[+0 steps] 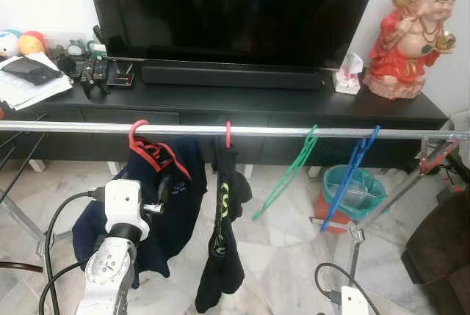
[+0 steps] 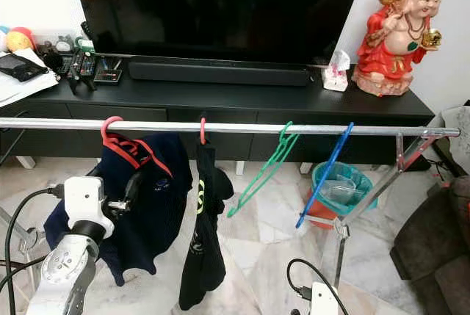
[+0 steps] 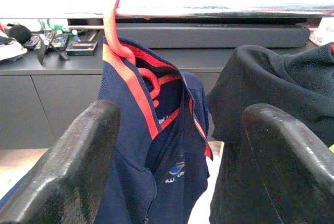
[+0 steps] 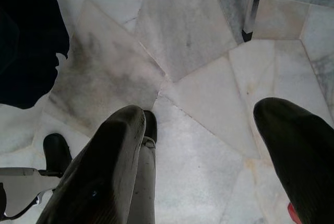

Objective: Hang hanger

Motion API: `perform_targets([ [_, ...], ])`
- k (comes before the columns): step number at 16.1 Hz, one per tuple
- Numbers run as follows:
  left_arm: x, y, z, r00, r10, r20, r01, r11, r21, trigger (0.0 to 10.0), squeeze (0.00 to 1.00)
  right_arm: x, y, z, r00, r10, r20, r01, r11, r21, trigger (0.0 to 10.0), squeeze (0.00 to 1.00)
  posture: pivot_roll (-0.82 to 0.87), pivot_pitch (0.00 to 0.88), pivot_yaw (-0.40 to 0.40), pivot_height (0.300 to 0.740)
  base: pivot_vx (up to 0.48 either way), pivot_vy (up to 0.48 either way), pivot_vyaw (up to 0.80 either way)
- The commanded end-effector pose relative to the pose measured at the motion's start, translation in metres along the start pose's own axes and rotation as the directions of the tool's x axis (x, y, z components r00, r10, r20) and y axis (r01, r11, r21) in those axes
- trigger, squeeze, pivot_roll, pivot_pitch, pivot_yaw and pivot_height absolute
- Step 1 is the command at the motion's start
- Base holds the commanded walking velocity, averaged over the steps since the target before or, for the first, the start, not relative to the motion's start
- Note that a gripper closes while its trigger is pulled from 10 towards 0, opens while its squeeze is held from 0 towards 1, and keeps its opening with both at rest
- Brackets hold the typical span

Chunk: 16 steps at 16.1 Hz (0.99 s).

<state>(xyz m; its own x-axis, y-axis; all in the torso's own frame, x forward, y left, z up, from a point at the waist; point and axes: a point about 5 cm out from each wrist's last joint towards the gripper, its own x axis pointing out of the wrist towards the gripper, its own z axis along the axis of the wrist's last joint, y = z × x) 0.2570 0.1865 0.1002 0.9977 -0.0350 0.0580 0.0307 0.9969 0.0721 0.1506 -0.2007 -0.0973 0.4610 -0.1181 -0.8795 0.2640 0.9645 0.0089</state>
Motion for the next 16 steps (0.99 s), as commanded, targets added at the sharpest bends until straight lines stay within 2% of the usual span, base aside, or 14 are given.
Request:
perform_targets([
  [1,0.0018,-0.0015,0.0021,1.0,-0.009,0.005,0.009,1.0,0.016,10.0,0.0,0.0001,-0.0023,0.0021,1.0,-0.011,0.006,0.011,1.0,0.017,10.0,0.0,0.34,0.0,-0.112,0.736,0.0,0.0,0.0],
  [9,0.0046,-0.008,0.0034,1.0,-0.03,0.008,0.03,0.999,0.015,10.0,0.0,0.0001,-0.0026,0.0027,1.0,-0.01,0.009,0.01,1.0,0.023,10.0,0.0,0.35,0.0,-0.118,0.736,0.0,0.0,0.0],
  [16,0.0051,-0.0078,0.0041,0.999,-0.031,0.011,0.03,0.999,0.016,10.0,0.0,0.0001,-0.0019,0.0022,1.0,-0.008,0.011,0.007,1.0,0.022,10.0,0.0,0.35,0.0,-0.117,0.736,0.0,0.0,0.0],
])
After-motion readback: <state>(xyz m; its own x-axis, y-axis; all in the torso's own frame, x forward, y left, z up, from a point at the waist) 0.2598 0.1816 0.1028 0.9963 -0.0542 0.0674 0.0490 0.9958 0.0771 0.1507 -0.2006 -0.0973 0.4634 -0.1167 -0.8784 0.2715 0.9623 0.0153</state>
